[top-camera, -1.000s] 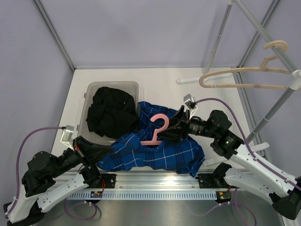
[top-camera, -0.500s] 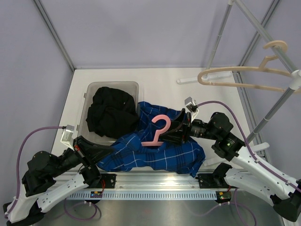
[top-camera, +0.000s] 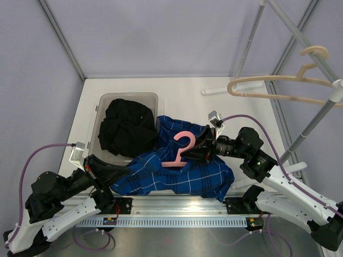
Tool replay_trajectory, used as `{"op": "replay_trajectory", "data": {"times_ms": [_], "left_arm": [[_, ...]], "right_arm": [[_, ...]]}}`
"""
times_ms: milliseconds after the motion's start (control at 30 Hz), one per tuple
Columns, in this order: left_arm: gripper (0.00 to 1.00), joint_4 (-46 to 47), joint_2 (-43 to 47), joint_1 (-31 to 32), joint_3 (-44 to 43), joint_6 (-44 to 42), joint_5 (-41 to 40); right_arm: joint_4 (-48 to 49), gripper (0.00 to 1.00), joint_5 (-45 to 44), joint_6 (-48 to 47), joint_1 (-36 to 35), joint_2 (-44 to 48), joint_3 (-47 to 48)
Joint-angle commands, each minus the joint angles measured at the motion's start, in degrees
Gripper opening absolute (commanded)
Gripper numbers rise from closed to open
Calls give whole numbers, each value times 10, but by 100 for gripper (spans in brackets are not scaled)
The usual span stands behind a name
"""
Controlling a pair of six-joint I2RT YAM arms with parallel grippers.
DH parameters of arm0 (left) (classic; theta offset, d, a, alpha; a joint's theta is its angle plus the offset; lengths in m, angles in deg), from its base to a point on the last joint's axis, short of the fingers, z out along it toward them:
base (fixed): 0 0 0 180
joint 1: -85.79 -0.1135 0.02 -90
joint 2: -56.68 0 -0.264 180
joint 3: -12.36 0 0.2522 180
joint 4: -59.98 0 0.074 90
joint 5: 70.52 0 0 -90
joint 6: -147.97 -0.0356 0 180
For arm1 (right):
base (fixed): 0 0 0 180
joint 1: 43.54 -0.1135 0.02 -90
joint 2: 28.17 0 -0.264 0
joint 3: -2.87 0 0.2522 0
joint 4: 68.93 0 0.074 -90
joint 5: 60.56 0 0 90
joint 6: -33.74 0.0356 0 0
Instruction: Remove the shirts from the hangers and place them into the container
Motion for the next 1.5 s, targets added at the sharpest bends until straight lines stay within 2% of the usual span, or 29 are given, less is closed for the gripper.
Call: {"op": "replay_trajectory", "data": {"times_ms": [0,400,467,500,567,600,733,767,867,900,933,1033,1200,1333,1467], "left_arm": [[0,79,-1,2,-5,16,22],[0,97,-6,2,20,25,22],[0,104,-7,2,26,28,23],[0,105,-8,2,28,29,23],[0,111,-9,2,29,31,24],[0,112,-13,2,30,31,23],[0,117,-22,2,30,34,22],[1,115,-24,2,29,36,21],[18,105,-23,2,26,39,10],[24,102,-22,2,25,41,7],[35,93,-20,2,22,43,0],[43,71,-14,2,19,43,-17],[49,5,-16,2,12,51,-58],[50,-45,-38,2,12,59,-103],[50,-62,-64,2,18,61,-110]], "right_arm": [[37,43,13,-8,-3,-4,20],[37,41,20,-8,-3,-1,30],[36,35,23,-7,-3,0,34],[33,25,27,-7,-3,0,36],[32,14,32,-6,-3,-1,40],[32,3,34,-7,-3,-1,43],[47,0,44,3,-3,-4,45],[53,0,44,10,-3,-5,44],[60,0,34,17,-3,-3,44],[50,0,22,16,-3,-2,45],[48,0,22,18,-3,-2,45],[35,0,16,23,-3,8,46],[-46,0,-26,26,-3,35,69],[-97,0,-46,27,-3,55,87],[-155,0,-63,24,-3,70,108]]}}
